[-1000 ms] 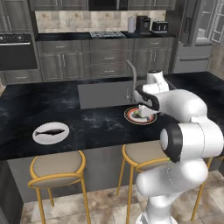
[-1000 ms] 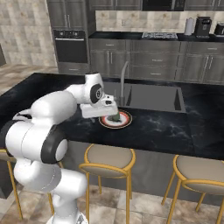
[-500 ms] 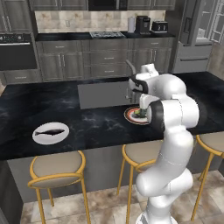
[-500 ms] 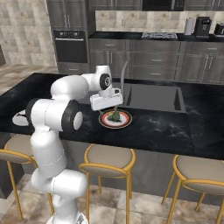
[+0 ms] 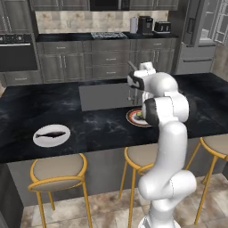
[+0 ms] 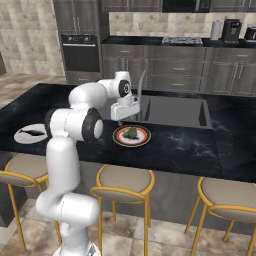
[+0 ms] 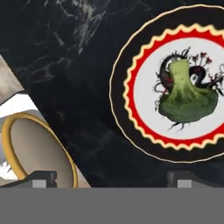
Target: Transport the fish and broccoli to the fridge. Place the fish on the rack containing meat and place the broccoli on the rack containing the vegetable, ensuring meats and vegetables are on different racks.
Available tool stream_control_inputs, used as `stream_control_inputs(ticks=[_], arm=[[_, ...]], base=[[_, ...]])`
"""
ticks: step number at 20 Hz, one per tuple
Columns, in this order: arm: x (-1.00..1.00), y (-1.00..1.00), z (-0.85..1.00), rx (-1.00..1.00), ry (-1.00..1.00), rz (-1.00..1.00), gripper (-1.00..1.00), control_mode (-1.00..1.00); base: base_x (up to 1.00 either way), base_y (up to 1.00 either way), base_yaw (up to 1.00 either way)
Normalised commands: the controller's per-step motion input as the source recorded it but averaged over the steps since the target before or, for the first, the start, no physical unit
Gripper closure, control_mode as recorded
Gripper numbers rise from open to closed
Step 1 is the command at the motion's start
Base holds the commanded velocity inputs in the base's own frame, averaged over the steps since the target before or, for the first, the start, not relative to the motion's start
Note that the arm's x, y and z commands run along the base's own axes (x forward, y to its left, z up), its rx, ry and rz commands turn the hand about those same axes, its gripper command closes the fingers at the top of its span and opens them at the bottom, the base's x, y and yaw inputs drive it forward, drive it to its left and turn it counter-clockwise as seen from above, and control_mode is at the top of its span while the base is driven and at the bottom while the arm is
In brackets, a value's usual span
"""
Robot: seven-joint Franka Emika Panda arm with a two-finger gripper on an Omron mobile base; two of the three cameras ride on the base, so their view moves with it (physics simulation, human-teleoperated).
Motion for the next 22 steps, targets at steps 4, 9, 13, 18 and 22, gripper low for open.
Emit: stream_control_inputs(ticks=[4,9,13,18,22], arm=[[0.21,0.22,-0.24,0.06,0.01,0.01,-1.0,-1.0],[0.12,0.24,-0.24,0.0,0.03,0.0,-1.0,-1.0],[0.23,0.14,-0.19,-0.03,0.05,0.0,-1.0,-1.0],[0.23,0.01,-0.17,-0.02,0.0,0.06,-1.0,-1.0],[0.28,0.0,-0.18,0.0,0.0,0.13,-1.0,-1.0]], base=[[0.0,0.0,0.0],[0.0,0.0,0.0],[0.0,0.0,0.0],[0.0,0.0,0.0],[0.0,0.0,0.0]])
